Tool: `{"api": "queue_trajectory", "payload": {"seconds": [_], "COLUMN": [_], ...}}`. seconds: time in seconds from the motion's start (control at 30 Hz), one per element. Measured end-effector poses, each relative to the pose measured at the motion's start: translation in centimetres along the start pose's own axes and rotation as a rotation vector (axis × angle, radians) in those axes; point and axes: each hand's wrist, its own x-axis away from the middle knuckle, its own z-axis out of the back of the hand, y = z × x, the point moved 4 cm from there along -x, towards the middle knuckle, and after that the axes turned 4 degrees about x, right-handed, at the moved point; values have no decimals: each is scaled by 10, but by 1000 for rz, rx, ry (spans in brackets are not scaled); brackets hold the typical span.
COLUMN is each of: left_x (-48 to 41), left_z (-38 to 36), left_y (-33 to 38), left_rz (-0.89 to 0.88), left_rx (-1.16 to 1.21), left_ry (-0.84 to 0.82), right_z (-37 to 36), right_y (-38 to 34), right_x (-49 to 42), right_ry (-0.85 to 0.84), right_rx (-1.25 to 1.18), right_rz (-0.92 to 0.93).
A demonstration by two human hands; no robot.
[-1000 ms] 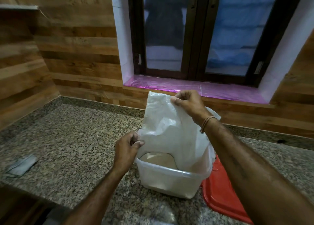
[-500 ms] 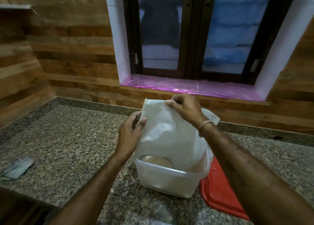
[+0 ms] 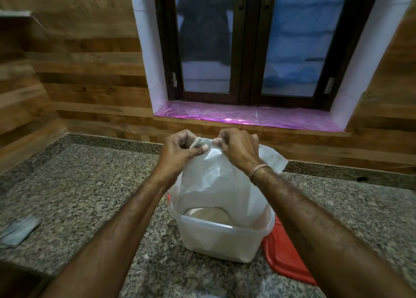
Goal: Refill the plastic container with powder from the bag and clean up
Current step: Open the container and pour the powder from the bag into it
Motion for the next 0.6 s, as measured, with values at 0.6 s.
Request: {"api": "queue_trajectory", "payload": {"seconds": [0.6], "left_x": [8], "left_z": [27], "left_y": [-41], "left_rz": [222], "left_rx": [161], "left_ry": [97], "right_z": [26], "right_y": [37], "right_x": [6], "right_ry": [-181], "right_rx": [23], "right_rz": [45]}}
